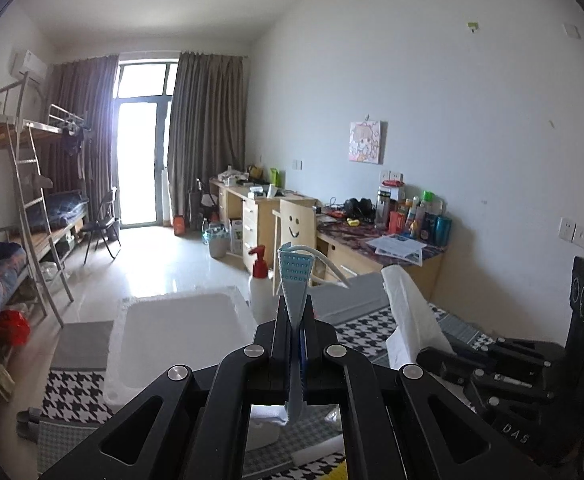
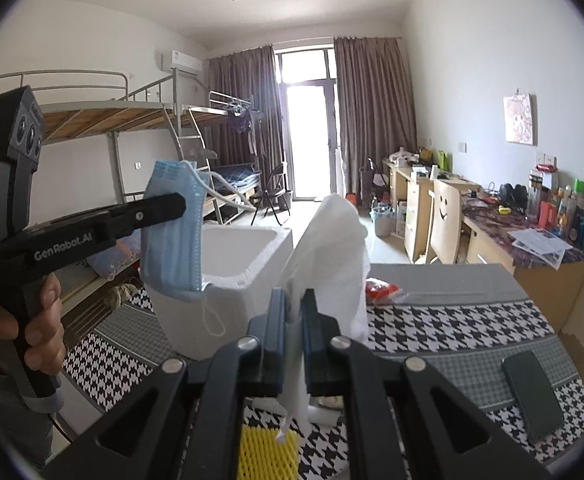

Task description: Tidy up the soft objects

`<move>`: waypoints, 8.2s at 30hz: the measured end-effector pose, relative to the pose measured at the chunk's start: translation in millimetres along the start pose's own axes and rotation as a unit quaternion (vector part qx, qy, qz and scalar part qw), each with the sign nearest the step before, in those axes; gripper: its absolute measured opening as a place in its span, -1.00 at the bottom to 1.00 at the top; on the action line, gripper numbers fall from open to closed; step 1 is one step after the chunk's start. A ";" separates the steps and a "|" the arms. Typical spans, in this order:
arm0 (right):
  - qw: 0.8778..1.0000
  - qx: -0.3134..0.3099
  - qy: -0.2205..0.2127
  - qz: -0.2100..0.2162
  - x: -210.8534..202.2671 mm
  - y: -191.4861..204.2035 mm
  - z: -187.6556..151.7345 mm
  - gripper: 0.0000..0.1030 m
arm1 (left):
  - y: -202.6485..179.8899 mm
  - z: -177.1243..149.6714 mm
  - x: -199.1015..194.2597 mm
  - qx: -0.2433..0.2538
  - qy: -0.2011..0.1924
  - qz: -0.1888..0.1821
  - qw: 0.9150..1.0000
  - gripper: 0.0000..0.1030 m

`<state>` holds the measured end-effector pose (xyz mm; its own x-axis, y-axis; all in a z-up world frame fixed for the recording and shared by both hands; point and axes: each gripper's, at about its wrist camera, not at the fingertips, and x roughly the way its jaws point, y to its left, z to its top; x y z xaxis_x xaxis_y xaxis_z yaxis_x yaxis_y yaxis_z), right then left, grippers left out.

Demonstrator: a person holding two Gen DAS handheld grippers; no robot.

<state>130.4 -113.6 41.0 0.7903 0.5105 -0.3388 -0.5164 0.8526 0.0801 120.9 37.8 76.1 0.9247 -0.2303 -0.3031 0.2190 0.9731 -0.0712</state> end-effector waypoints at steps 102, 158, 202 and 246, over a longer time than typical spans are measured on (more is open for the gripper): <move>0.993 -0.052 0.034 0.096 107.4 70.8 79.7 -0.81 | 123.0 -21.2 28.6 -0.046 0.046 0.234 0.970 0.94; 0.982 -0.095 0.156 0.043 166.1 77.8 35.7 0.55 | 143.6 -33.3 13.8 -0.074 0.056 0.242 0.966 0.94; 0.998 -0.042 0.038 -0.017 36.2 30.6 34.4 0.76 | 58.1 -26.3 -23.6 -0.018 0.013 0.169 0.985 0.98; 0.997 -0.001 0.034 -0.076 -9.1 -16.0 -34.0 0.76 | -7.5 -87.2 -12.8 -0.007 0.032 0.116 0.993 0.98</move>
<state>120.3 -135.7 10.9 0.8357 0.3661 -0.4094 -0.3925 0.9195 0.0211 80.2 33.5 -2.3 0.9281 -0.0009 -0.3724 -0.0015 1.0000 -0.0063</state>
